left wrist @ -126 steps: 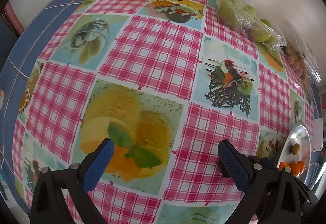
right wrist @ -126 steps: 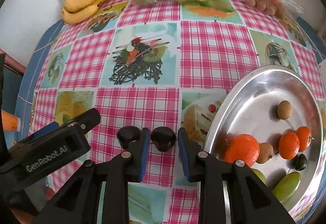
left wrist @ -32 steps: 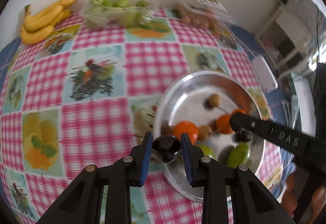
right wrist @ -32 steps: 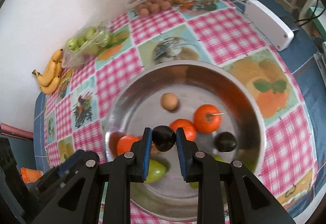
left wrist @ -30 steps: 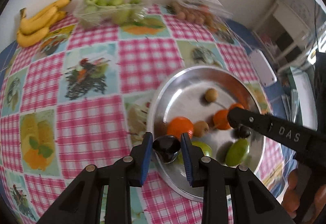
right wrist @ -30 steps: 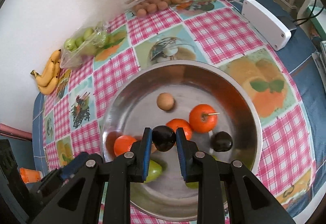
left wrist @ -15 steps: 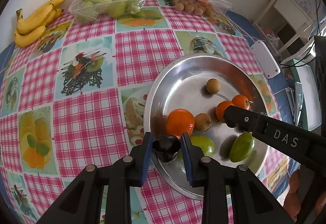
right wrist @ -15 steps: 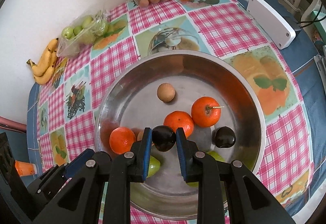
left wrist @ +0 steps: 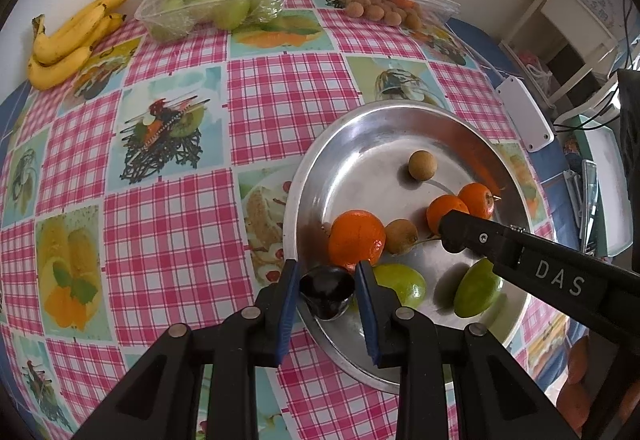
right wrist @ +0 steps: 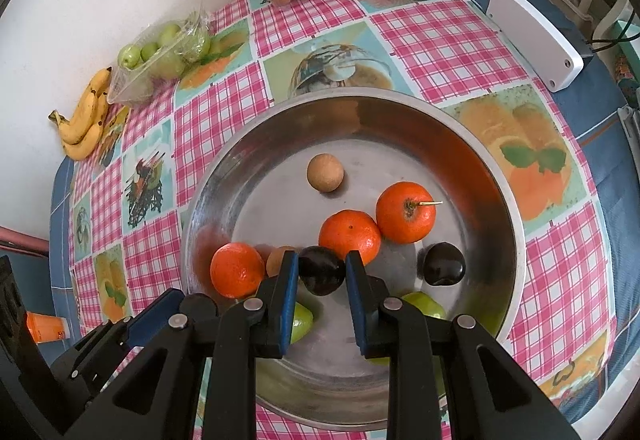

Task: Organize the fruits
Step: 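Open the right tool releasing its plum while the left tool releases its plum into the bowl, then withdraw both open tools up and away from the bowl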

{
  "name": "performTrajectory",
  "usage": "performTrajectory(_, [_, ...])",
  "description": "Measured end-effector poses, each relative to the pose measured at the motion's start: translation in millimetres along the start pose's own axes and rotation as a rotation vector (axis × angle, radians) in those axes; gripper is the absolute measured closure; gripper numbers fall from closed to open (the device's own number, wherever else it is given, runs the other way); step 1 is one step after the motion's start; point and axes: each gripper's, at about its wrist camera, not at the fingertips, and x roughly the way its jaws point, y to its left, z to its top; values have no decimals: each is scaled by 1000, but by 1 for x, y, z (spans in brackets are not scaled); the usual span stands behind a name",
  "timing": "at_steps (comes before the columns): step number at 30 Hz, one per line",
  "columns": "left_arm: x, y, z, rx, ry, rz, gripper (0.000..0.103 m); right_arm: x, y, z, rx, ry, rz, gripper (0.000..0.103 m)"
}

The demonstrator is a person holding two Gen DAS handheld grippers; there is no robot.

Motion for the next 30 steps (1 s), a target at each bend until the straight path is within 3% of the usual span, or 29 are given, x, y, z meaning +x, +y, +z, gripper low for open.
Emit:
performTrajectory(4, [0, 0, 0, -3, 7, -11, 71, -1, 0, 1, 1, -7, 1, 78])
performTrajectory(8, [-1, -2, 0, 1, 4, -14, 56, -6, 0, 3, 0, -31, 3, 78])
performTrajectory(14, [-5, -1, 0, 1, -7, -13, 52, -9, -3, 3, 10, -47, 13, 77])
performTrajectory(19, [-11, 11, 3, -31, -33, 45, 39, -6, -2, 3, 11, -44, 5, 77])
performTrajectory(21, [-13, 21, 5, -62, -47, 97, 28, -5, -1, 2, 9, -38, -1, 74])
performTrajectory(23, [-15, 31, 6, -95, -57, 148, 24, -3, 0, 2, 6, -31, -13, 62])
performTrajectory(24, [-16, 37, 6, -111, -63, 172, 21, -2, 1, 2, 3, -30, -23, 60])
performTrajectory(30, [-21, 63, 6, -195, -90, 222, 3, 2, 4, 4, -15, -24, -50, 48])
